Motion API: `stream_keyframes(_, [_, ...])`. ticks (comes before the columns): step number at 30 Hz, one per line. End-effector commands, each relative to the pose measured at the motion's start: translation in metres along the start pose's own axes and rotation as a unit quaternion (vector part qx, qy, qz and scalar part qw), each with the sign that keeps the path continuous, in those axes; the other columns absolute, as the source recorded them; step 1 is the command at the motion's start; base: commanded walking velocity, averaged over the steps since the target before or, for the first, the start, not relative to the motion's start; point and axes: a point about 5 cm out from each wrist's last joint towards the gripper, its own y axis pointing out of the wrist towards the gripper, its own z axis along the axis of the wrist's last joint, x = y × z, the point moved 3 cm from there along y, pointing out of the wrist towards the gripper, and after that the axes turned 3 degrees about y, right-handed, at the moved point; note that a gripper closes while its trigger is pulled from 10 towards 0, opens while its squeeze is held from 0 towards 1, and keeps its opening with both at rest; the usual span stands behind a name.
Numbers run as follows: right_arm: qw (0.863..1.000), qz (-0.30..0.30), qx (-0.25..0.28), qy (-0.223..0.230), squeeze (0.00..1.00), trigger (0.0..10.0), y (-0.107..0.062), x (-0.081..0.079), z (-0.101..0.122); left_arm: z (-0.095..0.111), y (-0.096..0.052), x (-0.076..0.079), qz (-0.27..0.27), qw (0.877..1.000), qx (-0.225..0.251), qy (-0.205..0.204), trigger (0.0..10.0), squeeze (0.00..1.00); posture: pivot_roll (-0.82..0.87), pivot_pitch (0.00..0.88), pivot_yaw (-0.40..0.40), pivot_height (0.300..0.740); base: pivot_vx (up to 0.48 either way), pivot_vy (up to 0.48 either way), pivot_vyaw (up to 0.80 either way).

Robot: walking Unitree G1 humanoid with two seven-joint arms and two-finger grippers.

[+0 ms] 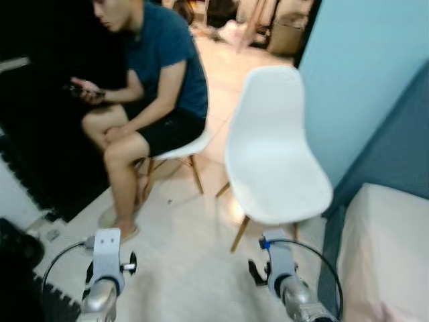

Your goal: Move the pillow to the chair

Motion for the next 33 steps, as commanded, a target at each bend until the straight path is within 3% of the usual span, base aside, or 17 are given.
stream_keyframes(1, [1.0,0.003,-0.015,0.005,0.0,10.0,-0.002,-0.004,-0.009,-0.011,-0.003,-0.001,0.004,1.0,-0.024,0.004,10.0,0.0,0.07,0.055,-0.037,0.74,0.0,0.0,-0.8])
stream_keyframes(7, [1.0,0.004,-0.014,0.006,0.0,10.0,-0.001,-0.005,-0.009,-0.012,-0.003,-0.002,0.005,1.0,-0.025,0.006,10.0,0.0,0.07,0.054,-0.036,0.74,0.0,0.0,-0.8])
stream_keyframes(16, [0.999,0.035,-0.023,-0.018,0.0,10.0,-0.001,-0.017,-0.012,-0.002,-0.002,0.002,-0.01,1.0,0.002,-0.019,10.0,0.0,0.06,0.059,-0.04,0.74,0.0,0.0,0.0])
stream_keyframes(33, [0.999,0.032,-0.002,-0.016,0.0,10.0,-0.001,-0.014,-0.006,-0.002,-0.004,0.007,-0.025,0.999,0.006,-0.027,10.0,0.0,0.06,0.064,-0.039,0.74,0.324,0.0,0.0])
